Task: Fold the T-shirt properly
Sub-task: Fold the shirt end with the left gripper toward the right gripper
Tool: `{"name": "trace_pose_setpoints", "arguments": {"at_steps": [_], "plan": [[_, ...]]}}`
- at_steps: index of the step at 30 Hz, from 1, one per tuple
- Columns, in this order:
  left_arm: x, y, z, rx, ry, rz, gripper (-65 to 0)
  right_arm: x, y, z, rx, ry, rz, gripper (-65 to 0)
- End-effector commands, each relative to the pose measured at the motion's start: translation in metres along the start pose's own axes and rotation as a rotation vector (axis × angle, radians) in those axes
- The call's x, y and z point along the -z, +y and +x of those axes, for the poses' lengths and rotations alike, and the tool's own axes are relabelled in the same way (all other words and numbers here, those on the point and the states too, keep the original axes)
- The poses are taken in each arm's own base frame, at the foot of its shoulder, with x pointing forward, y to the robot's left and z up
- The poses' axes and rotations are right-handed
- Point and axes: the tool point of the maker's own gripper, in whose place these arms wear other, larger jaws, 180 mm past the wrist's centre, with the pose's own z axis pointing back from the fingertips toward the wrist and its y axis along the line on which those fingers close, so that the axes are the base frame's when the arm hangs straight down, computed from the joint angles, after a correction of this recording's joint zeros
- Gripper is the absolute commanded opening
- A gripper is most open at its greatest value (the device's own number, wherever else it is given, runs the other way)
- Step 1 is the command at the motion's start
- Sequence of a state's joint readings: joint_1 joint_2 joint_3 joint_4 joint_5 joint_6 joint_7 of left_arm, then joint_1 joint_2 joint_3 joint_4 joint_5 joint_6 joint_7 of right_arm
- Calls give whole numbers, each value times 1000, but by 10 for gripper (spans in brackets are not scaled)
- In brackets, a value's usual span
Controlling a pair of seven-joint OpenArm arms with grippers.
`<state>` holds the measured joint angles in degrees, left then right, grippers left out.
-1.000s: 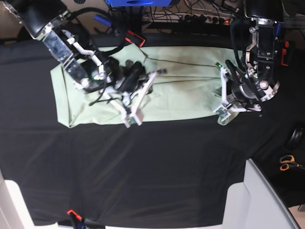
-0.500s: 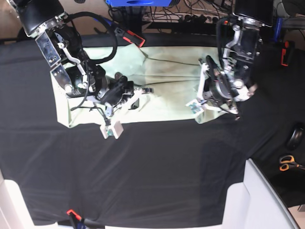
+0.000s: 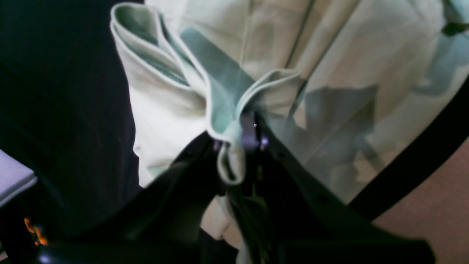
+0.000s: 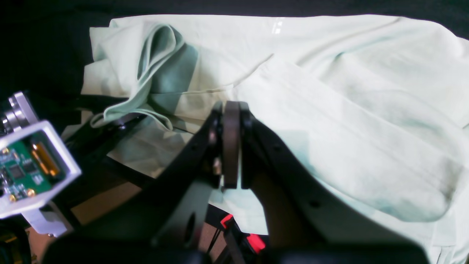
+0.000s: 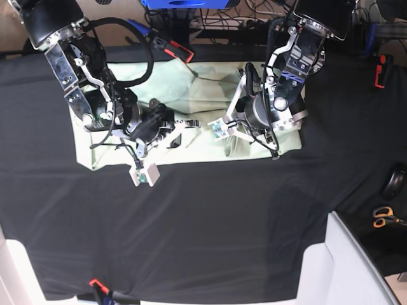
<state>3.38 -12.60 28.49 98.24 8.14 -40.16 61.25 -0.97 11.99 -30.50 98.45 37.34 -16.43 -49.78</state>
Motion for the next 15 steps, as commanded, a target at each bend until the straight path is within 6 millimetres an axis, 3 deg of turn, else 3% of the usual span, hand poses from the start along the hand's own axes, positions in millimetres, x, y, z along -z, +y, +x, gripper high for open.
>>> {"name": "trace_pose_setpoints", "arguments": {"at_steps": [1, 10, 15], "plan": [[-4, 8, 8, 9, -22, 23, -650, -3, 6, 14, -7, -43, 20, -650], [-1, -4, 28, 88, -48, -1, -650, -3, 6, 14, -7, -41, 19, -650], [10, -4, 27, 120, 9, 17, -650, -3, 6, 13, -6, -40, 19, -650]]}}
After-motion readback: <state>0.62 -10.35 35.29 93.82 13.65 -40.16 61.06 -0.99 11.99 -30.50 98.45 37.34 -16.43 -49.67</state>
